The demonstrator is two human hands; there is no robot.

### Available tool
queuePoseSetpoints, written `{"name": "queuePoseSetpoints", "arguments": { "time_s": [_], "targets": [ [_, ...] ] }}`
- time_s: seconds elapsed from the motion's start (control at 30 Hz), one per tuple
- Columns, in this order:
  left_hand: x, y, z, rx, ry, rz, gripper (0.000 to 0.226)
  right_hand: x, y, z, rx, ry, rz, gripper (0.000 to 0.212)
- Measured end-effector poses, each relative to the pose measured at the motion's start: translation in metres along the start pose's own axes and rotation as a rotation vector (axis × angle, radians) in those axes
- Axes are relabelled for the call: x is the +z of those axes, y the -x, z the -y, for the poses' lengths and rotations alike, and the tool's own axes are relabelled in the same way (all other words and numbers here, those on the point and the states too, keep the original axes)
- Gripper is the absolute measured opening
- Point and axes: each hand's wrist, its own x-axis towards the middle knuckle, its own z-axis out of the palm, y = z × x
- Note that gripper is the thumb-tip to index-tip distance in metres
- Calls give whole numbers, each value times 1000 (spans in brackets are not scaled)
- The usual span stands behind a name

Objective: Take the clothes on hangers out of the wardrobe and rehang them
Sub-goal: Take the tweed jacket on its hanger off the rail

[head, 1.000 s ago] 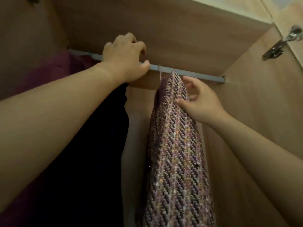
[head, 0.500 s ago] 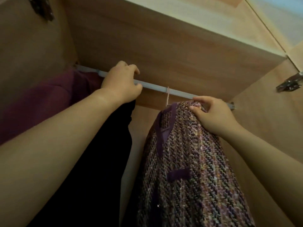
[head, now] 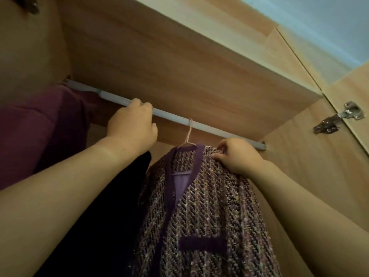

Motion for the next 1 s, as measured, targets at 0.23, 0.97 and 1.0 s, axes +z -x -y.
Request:
{"name": "queuePoseSetpoints", "arguments": {
  "time_s": [0.23,0.97,1.0],
  "targets": [
    [13,13,-1,36,83,-33,32,23,-26,6,43,110,-27,30],
    [29,26,27,117,215,-110,24,16,-54,1,169,38,-271,16],
    [29,26,29,118,217,-110,23,13,-53,-2,172,53,-278,17]
  ]
}}
